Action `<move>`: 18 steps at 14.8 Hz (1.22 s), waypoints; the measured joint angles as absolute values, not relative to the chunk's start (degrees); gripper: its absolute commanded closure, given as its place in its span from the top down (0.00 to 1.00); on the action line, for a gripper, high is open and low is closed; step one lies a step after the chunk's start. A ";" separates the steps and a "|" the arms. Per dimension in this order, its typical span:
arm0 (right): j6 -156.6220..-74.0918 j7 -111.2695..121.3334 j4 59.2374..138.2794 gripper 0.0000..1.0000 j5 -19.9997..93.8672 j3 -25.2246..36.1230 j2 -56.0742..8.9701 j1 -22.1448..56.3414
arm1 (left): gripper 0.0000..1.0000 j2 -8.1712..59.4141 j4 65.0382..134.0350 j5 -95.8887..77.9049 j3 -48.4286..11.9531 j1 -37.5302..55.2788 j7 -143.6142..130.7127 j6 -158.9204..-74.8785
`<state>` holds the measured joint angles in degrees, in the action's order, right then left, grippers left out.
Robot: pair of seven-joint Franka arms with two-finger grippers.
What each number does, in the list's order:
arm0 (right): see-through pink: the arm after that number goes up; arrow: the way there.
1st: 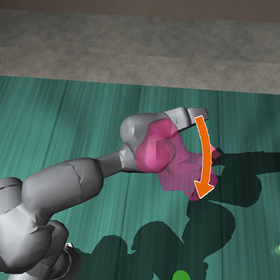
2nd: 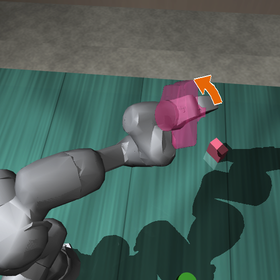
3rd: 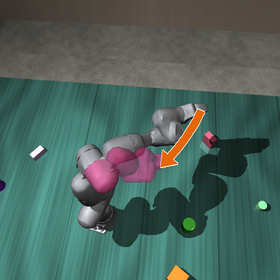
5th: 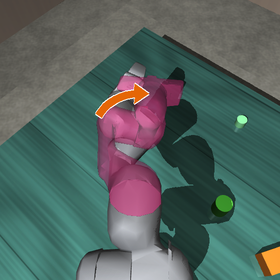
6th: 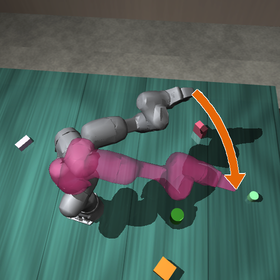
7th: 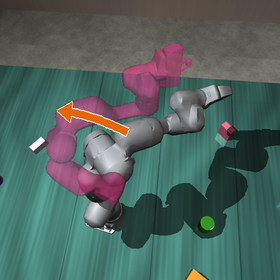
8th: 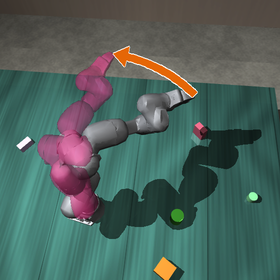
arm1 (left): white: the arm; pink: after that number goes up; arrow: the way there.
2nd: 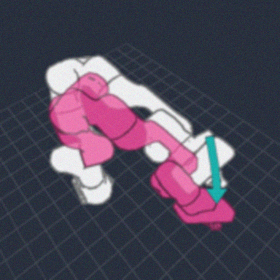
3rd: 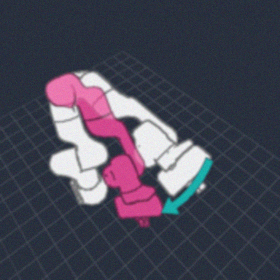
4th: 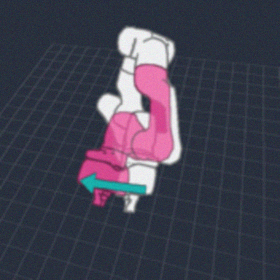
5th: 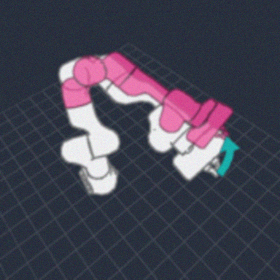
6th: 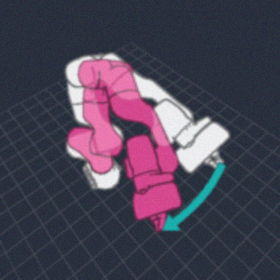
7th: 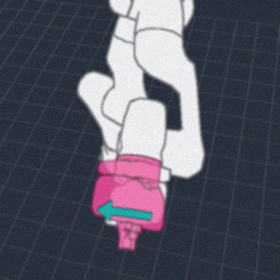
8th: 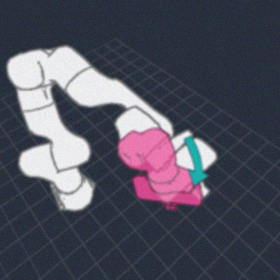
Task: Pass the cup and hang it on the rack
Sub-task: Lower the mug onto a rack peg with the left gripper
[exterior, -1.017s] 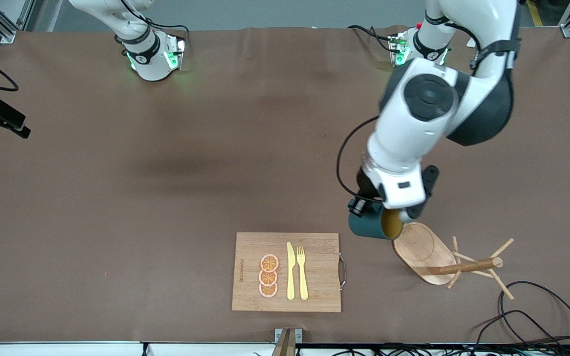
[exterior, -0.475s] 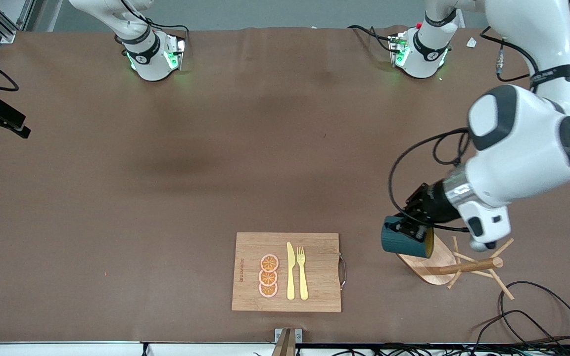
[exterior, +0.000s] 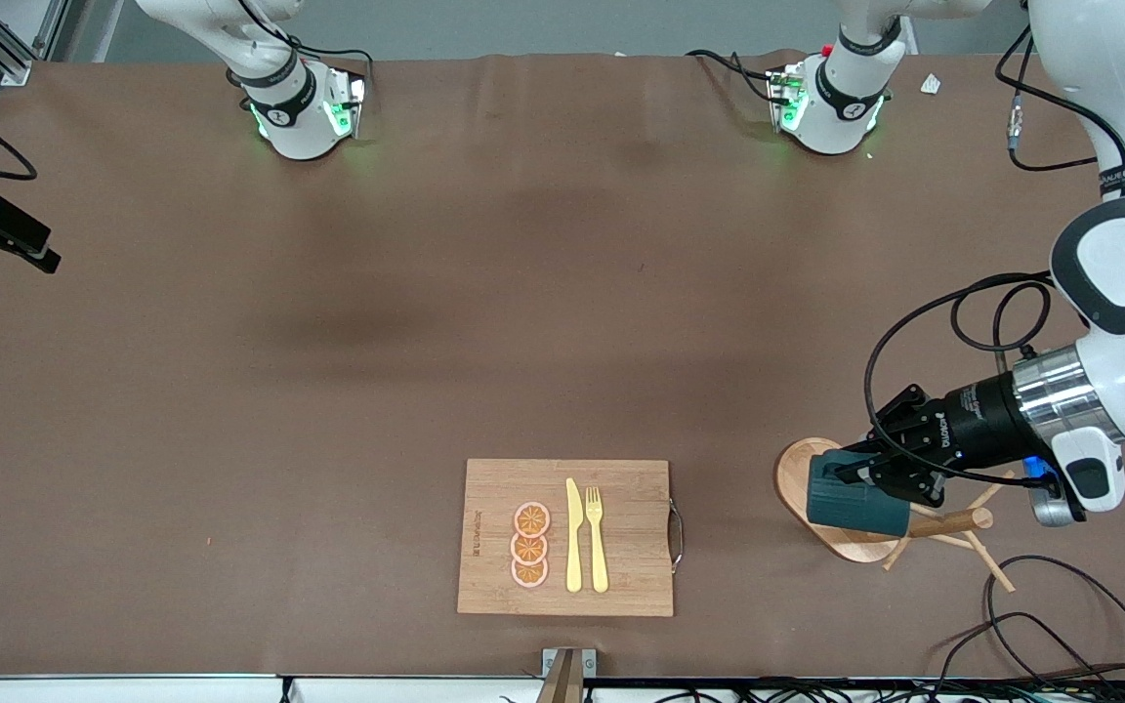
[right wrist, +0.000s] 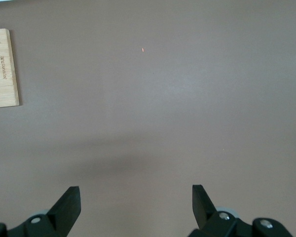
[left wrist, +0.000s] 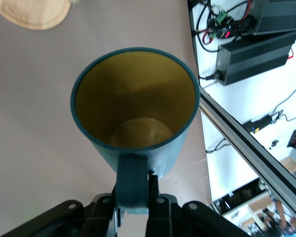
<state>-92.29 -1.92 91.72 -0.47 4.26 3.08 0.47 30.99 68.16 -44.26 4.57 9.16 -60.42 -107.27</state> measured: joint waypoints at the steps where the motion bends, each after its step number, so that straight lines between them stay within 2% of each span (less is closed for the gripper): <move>1: -92.29 -1.92 91.72 1.00 -0.47 4.26 3.08 0.47 | 0.09 31.41 68.27 -45.66 4.51 9.18 -59.53 -107.25; 5: -92.34 -1.92 91.72 1.00 -0.47 4.25 3.08 0.50 | 0.08 33.68 68.46 -53.67 4.43 8.00 -55.27 -105.87; 11: -92.35 -1.92 91.72 1.00 -0.47 4.24 3.08 0.53 | 0.07 37.72 68.59 -62.94 4.48 1.59 -42.11 -94.98; 18: -92.34 -1.92 91.72 1.00 -0.47 4.24 3.08 0.53 | 0.08 39.04 68.58 -64.76 4.46 -0.69 -40.59 -92.93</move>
<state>-92.34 -1.92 91.72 -0.47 4.24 3.08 0.53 39.04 68.58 -64.76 4.46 -0.69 -40.59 -92.93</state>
